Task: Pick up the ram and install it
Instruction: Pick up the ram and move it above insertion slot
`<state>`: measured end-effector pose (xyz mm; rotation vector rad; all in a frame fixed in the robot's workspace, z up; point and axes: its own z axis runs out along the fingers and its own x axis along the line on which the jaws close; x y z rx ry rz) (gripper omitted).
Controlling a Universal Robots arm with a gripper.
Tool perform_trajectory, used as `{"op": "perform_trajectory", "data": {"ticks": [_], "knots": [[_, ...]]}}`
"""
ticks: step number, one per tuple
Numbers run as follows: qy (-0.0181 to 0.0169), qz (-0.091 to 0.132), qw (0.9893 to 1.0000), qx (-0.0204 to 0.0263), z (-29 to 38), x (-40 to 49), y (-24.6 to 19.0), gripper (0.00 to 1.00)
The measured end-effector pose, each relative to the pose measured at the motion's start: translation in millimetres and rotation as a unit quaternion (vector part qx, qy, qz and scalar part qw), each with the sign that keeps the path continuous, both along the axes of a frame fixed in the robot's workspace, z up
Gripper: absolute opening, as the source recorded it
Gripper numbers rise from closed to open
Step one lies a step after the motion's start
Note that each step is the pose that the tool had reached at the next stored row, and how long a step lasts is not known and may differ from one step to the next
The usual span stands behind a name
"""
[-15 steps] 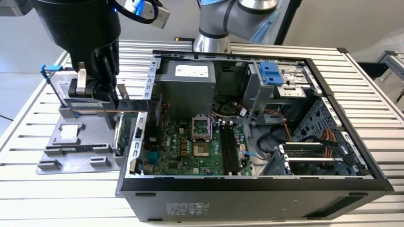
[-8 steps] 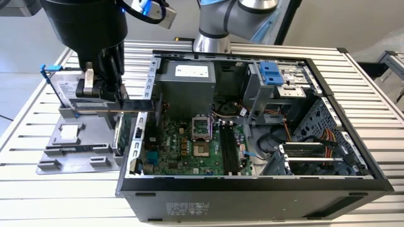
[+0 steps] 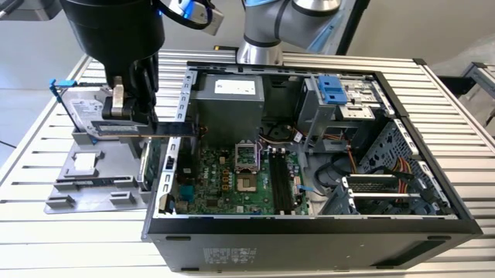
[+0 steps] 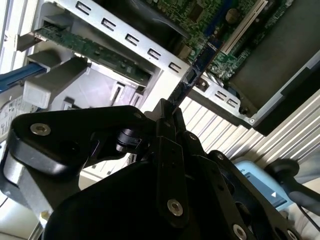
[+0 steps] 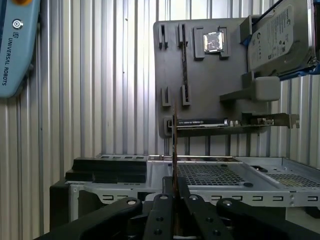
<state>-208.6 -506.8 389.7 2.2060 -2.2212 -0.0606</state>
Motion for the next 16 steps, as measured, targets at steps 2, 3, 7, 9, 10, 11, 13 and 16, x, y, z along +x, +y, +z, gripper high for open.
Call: {"op": "perform_trajectory", "data": {"ticks": [2,3,7,9,10,11,13,16], "knots": [[0.0,0.0,1.0,0.0,0.0,2.0,0.0,0.0],[0.0,0.0,1.0,0.0,0.0,2.9,0.0,0.0],[0.0,0.0,1.0,0.0,0.0,6.6,0.0,0.0],[0.0,0.0,1.0,0.0,0.0,8.5,0.0,0.0],[0.0,0.0,1.0,0.0,0.0,9.4,0.0,0.0],[0.0,0.0,1.0,0.0,0.0,10.3,0.0,0.0],[0.0,0.0,1.0,0.0,0.0,12.1,0.0,0.0],[0.0,0.001,1.0,0.0,0.0,14.9,0.0,0.0]]}}
